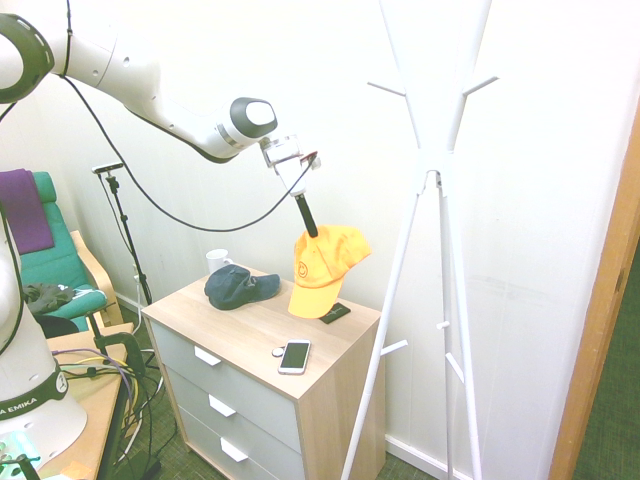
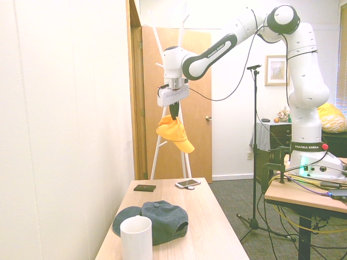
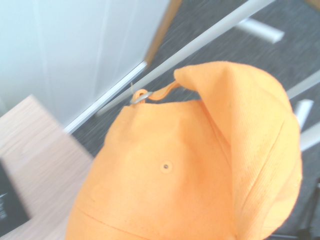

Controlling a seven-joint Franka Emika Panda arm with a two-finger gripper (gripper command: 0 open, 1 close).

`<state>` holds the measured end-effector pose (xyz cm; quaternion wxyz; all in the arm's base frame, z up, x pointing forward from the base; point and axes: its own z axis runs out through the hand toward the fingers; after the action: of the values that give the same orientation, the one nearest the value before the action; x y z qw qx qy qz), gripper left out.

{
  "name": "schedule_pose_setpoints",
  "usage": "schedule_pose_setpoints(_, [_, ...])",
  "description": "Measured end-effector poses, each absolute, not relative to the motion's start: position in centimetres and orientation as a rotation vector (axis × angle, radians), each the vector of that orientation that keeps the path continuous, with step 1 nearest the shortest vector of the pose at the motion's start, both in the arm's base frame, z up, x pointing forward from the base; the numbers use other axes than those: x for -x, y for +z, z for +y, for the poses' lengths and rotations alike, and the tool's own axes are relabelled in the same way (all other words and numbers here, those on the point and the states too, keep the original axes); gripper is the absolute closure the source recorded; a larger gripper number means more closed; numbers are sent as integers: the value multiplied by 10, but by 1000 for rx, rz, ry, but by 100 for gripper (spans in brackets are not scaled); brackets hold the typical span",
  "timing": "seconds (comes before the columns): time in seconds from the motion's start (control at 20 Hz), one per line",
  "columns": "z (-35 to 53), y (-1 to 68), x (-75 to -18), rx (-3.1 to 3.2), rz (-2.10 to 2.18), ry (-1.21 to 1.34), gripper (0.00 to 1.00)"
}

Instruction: Hang the cap

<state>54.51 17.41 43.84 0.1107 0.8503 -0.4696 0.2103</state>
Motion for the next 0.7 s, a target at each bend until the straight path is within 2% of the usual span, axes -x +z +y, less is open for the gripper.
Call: schedule_pose_setpoints(0.7, [115, 570, -504, -2326, -1493, 885, 100])
